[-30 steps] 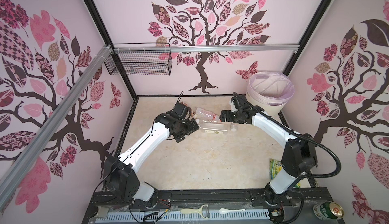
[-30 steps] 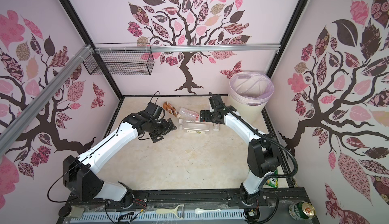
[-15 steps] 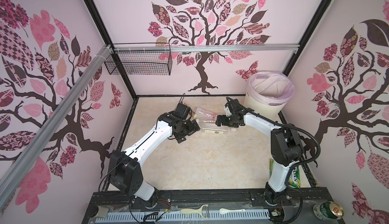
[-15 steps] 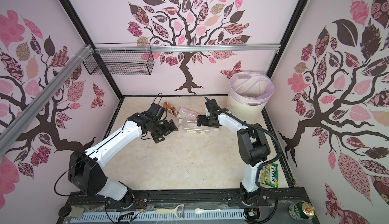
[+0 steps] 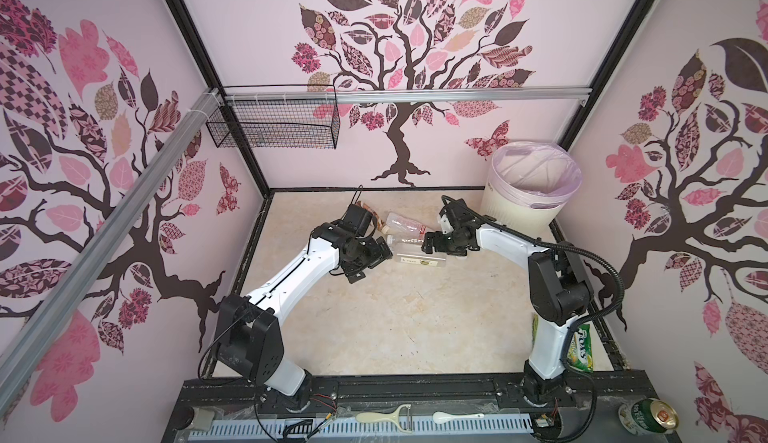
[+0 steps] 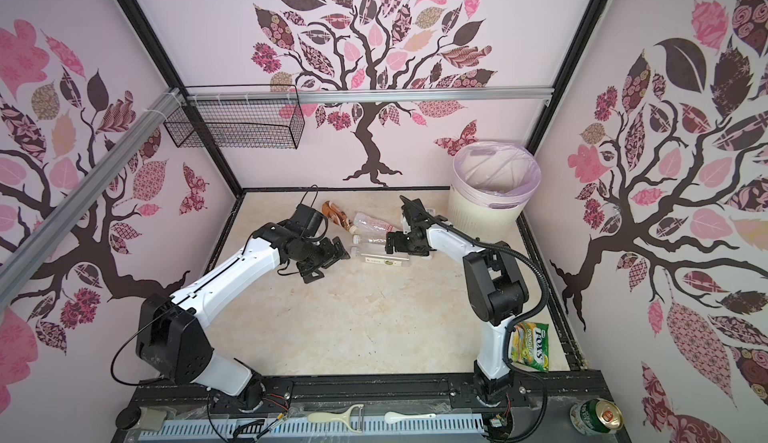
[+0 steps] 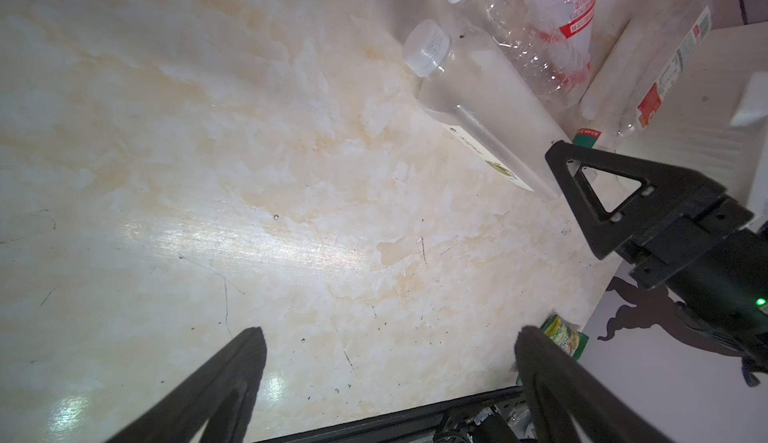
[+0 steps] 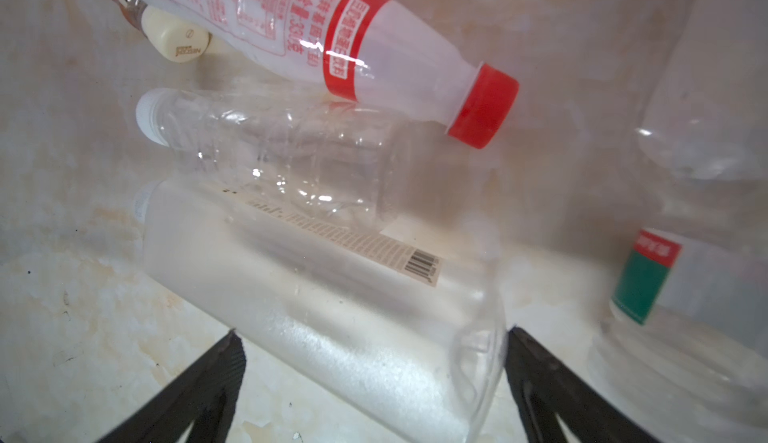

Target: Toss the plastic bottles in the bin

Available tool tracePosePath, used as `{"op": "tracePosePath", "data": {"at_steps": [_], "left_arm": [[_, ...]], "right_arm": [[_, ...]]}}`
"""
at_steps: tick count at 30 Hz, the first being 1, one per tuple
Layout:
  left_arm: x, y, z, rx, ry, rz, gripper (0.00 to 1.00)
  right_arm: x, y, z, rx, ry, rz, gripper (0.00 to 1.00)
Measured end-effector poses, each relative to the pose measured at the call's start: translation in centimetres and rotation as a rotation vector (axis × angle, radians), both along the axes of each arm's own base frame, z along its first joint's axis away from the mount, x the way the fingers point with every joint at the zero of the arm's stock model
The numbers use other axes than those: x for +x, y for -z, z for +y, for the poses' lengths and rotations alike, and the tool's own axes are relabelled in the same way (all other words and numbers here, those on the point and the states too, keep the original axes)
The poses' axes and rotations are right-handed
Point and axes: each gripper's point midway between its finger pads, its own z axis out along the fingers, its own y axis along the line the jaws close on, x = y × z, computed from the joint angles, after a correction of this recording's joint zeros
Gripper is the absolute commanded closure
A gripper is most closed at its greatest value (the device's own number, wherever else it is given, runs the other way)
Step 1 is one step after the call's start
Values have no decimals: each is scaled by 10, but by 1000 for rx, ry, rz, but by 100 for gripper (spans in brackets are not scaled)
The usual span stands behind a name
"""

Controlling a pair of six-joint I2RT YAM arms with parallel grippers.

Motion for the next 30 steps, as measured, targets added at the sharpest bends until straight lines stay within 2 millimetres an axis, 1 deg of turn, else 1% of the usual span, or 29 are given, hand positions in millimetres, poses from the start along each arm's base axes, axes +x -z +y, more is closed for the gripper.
{"op": "tracePosePath", "data": {"at_steps": [6, 10, 13, 15, 19, 23, 27, 30], "left_arm": [[3, 4, 8, 4, -23, 9, 2], [8, 9, 24, 5, -70, 10, 2], [9, 14, 38, 9, -112, 19, 2], [8, 16, 45, 10, -131, 21, 2], [7, 14, 47, 3, -140, 17, 2], [5, 13, 47, -2, -140, 9, 2], [2, 13, 48, -5, -146, 8, 2], [-2, 13, 50, -7, -150, 12, 2]], "right_arm": [[-26, 2, 31, -8, -74, 25, 0], [-43, 4, 48, -7, -106, 53, 0], [-54, 0, 56, 0, -131, 64, 1], [-57, -6, 55, -3, -135, 61, 1], [-54, -22, 46, -33, -130, 20, 1], [-42, -34, 40, -49, -115, -27, 1], [-37, -34, 36, -63, -110, -34, 0], [-30, -29, 37, -73, -110, -32, 1]]}}
